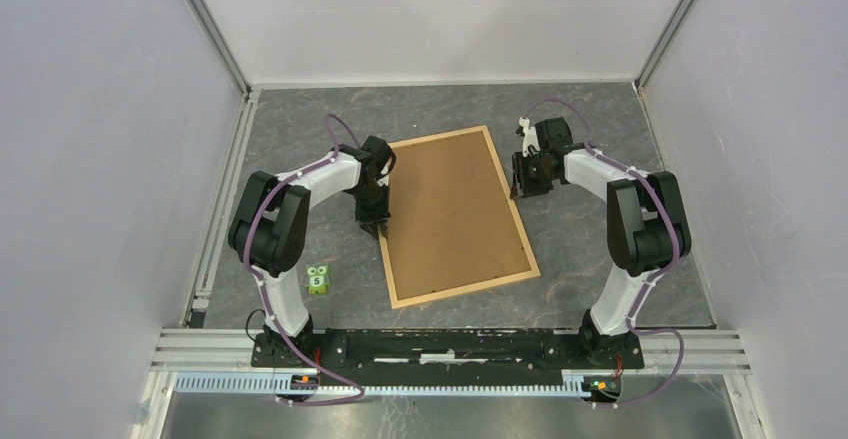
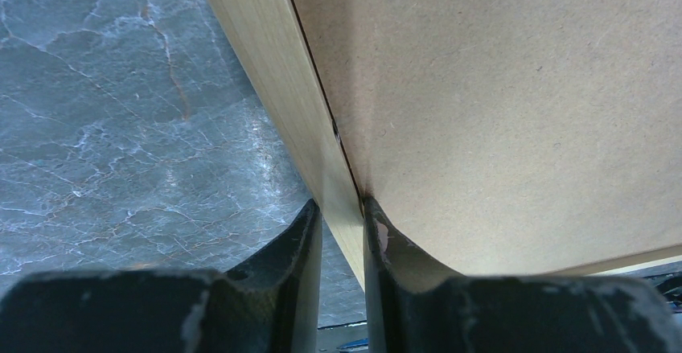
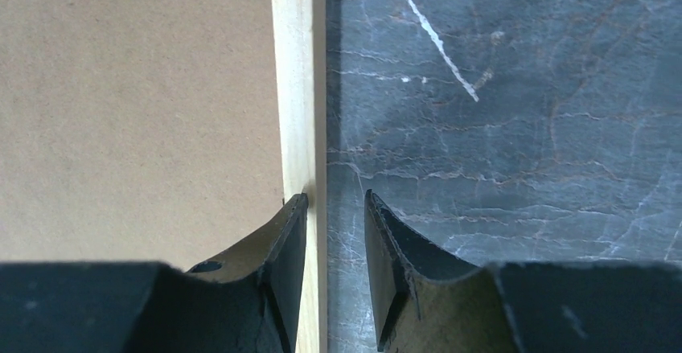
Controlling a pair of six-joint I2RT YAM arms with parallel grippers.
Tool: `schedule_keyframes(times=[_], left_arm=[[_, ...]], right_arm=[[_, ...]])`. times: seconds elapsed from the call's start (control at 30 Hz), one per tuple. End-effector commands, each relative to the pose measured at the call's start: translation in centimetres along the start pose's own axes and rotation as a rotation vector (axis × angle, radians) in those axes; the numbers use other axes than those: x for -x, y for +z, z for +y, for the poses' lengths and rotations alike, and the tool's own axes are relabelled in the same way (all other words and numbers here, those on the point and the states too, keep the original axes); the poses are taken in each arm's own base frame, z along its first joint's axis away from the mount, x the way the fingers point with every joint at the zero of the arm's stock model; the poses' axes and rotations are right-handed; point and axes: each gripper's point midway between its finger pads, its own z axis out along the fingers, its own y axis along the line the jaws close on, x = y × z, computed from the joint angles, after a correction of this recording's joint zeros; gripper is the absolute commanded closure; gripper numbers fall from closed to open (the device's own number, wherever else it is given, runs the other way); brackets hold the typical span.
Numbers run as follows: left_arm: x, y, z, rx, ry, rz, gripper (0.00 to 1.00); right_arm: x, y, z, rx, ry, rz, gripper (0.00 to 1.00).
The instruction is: Put the photo into the frame
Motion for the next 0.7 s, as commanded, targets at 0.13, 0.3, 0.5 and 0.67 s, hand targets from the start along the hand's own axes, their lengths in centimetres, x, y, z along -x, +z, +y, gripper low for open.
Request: schedule_keyframes(times=[0.13,0.3,0.5,0.67], left_arm=[[0.6,1.7,1.8,0.080,0.032,-0.011,0.98],[0.5,1.8,1.8,0.082,0.033,-0.009,0.98],[0.6,1.8,1.8,0.080,0.031,-0.010,0.98],[0.6,1.7,1.8,0.080,0.032,-0.012,0.98]], right_arm=[[-1.7,-0.1,-0.1,0.010,-0.003,0.036,0.63],[-2.1,0.2,0.4,0.014,-0.021,0.050,0.63],[-2.2,0.4,0.5,0.018,-0.022,0.054,0.63],[-2.6,0.8,0.6,0.025,-0.020,0.069,0.63]])
